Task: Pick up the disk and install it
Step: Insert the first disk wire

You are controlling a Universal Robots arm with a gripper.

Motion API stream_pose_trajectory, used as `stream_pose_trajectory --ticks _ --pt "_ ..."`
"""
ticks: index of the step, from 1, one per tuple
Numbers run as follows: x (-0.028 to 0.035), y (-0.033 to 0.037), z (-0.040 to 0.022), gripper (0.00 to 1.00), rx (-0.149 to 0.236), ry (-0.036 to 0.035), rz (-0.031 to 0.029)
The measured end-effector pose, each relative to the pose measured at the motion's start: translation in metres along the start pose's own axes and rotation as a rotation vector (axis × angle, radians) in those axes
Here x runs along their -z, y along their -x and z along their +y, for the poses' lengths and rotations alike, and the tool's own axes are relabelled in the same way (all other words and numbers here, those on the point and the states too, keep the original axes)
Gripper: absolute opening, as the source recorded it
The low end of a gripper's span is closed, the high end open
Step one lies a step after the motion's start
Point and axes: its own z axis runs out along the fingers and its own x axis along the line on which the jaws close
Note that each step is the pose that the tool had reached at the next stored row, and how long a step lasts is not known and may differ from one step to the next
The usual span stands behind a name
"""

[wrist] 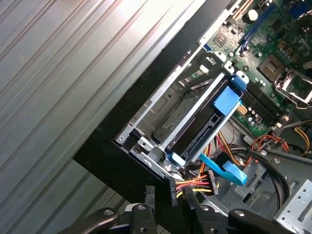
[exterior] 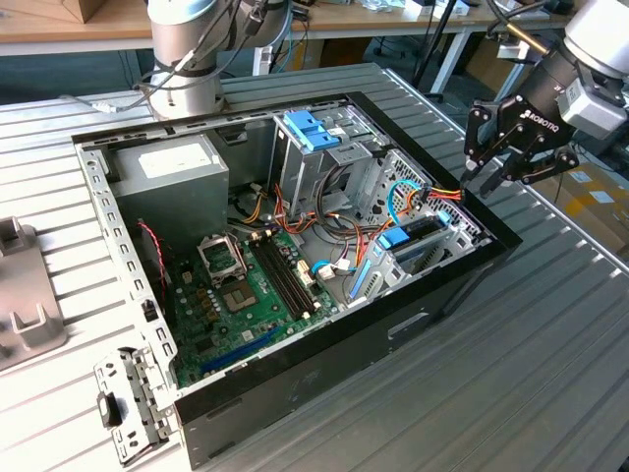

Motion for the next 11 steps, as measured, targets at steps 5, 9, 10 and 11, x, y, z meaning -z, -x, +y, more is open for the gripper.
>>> stream_pose_trajectory --ticks 5,9,10,11 --pt "-0.0040 -0.0014 0.0011 0.36 0.001 0.0002 0.0001" --pt "-0.0064 -0.0013 0.0017 0.36 0.042 0.0055 -0.0002" --pt "-0.0067 -0.0014 0.0017 0.36 0.052 0.0067 -0.0003" --pt "-0.0072 -0.0015 0.0016 0.36 0.058 0.0073 -0.0003"
